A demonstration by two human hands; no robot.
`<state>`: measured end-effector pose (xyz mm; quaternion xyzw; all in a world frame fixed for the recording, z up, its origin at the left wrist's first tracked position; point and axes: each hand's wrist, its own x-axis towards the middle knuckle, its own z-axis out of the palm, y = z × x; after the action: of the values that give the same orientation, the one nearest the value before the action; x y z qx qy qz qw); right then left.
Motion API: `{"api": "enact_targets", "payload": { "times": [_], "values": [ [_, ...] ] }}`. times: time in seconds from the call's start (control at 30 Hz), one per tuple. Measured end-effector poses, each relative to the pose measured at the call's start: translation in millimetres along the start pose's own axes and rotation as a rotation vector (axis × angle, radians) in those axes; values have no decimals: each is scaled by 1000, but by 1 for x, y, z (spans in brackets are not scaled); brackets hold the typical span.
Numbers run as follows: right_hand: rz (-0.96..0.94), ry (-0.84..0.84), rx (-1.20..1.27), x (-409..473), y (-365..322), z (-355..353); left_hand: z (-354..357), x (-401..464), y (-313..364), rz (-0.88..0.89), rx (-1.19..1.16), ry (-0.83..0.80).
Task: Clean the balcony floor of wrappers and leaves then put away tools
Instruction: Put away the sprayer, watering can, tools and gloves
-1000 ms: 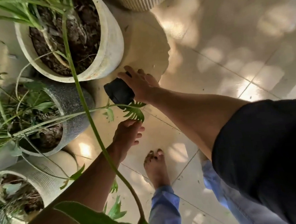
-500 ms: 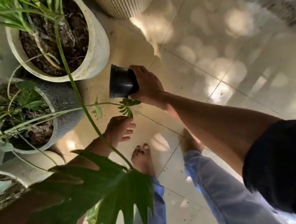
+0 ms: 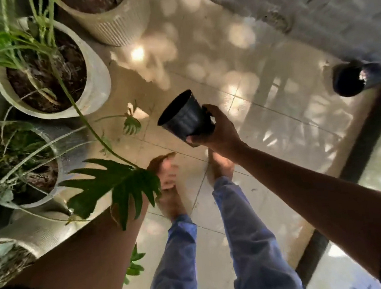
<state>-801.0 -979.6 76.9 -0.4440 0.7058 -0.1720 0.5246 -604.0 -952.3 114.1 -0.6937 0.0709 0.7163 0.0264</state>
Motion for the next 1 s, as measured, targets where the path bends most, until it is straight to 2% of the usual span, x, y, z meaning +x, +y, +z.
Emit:
{"api": "enact_targets", "payload": {
  "times": [0.07,0.17,0.3,0.47,0.57,0.67,0.8,0.93,1.0],
  "values": [
    [85,7,66,-18,10,-12,11,-7,9,174,-38,-89],
    [187,55,205,-41,21,-30,42,-11,25,362,16,-77],
    [303,48,472,-63,33,-56,91,-12,43,463,120,-115],
    [346,-88,654,-81,61,-98,137,3,48,564,314,69],
    [376,-163,721,-79,78,-127,162,7,58,570,350,84],
    [443,-107,502,-73,100,-157,185,9,74,608,466,30],
    [430,35,122,-54,139,-210,218,12,100,571,601,58],
    [357,100,-27,-34,184,-277,267,36,128,585,695,74],
    [320,153,-138,-22,206,-303,297,57,141,598,720,12]
  ]
}}
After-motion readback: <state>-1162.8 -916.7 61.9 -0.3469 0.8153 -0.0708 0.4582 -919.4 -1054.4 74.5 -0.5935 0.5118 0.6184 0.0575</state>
